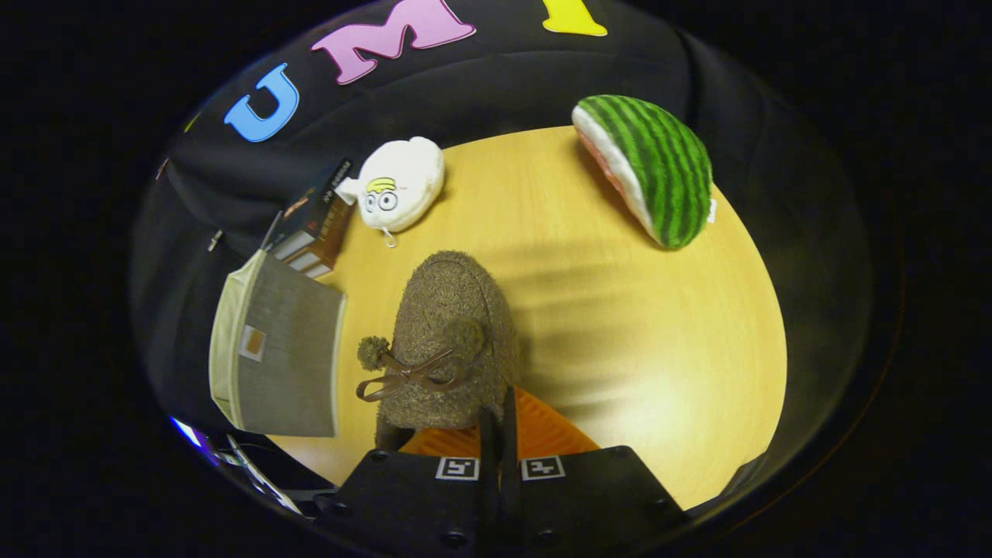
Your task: Open the storage box then place both shoes into the box .Put the left shoe in first, then the right shoe, with the right side of both shoes facing outward in a uniform manner.
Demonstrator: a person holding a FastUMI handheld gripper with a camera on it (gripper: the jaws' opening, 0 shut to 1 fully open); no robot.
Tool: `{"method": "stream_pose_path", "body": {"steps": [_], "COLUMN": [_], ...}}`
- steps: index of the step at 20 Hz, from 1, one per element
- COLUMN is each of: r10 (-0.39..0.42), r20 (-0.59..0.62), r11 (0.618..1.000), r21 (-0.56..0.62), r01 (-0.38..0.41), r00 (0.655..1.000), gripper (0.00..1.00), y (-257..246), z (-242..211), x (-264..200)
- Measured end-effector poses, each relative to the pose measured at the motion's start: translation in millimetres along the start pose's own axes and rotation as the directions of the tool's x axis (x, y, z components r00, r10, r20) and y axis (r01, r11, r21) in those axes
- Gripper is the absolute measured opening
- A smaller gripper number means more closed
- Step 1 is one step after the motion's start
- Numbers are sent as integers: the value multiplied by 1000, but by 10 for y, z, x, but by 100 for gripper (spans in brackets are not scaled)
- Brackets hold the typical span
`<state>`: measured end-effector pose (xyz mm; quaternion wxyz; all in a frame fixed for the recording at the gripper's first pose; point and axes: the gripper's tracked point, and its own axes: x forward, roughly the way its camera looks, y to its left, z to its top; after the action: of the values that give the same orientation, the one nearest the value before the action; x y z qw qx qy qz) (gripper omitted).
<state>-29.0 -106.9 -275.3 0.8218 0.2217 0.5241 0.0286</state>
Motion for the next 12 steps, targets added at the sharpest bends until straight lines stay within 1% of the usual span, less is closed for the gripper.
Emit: {"method": "stream_pose_path", "body": {"steps": [7, 12], "r10": [98, 153], "r20": [68, 104], "r11": [995, 988], "r21": [10, 10], "r01": [-99, -155], "r00": [993, 983], "gripper": [5, 5], "y": [1359, 2275], "z": [230, 278], "x": [-358, -434]}}
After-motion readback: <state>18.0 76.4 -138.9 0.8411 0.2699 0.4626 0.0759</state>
